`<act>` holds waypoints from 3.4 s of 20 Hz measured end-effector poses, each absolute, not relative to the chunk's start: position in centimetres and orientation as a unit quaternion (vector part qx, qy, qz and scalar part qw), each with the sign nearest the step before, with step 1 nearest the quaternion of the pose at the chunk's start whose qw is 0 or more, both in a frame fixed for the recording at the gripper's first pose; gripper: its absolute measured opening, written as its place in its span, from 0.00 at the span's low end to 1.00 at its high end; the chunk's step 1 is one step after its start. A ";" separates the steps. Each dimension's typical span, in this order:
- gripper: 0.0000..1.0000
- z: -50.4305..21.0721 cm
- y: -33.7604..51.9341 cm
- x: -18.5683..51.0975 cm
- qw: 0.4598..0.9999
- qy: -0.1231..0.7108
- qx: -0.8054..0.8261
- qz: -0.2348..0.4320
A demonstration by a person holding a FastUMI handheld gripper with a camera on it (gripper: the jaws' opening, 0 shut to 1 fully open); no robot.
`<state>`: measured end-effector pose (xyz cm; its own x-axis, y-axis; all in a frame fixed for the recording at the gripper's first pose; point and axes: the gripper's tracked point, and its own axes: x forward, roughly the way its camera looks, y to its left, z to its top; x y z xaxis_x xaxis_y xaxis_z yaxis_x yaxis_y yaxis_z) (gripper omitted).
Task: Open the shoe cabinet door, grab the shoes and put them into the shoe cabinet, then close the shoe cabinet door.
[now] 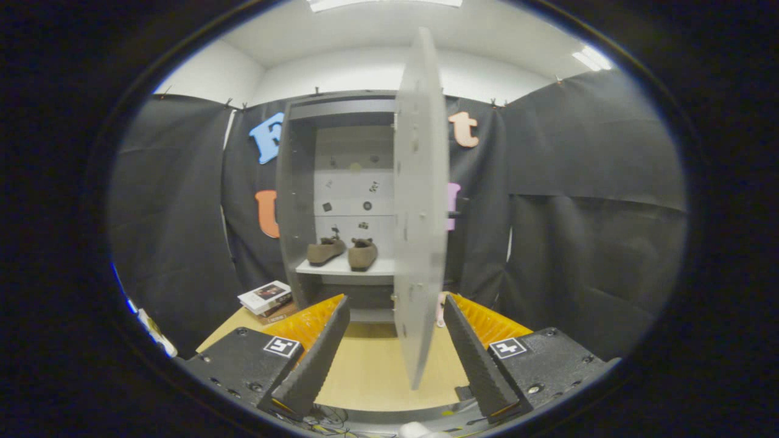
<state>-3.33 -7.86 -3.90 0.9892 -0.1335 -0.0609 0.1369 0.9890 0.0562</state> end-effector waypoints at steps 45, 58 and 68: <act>0.95 -1.4 -2.5 8.7 0.997 0.054 0.033 0.051; 0.98 -2.9 10.9 17.2 0.991 0.069 0.027 0.108; 0.98 -0.4 9.2 13.9 0.997 0.032 0.014 0.070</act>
<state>13.86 9.16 -0.36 0.9880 0.1411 -0.0623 -0.1393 0.9897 0.0323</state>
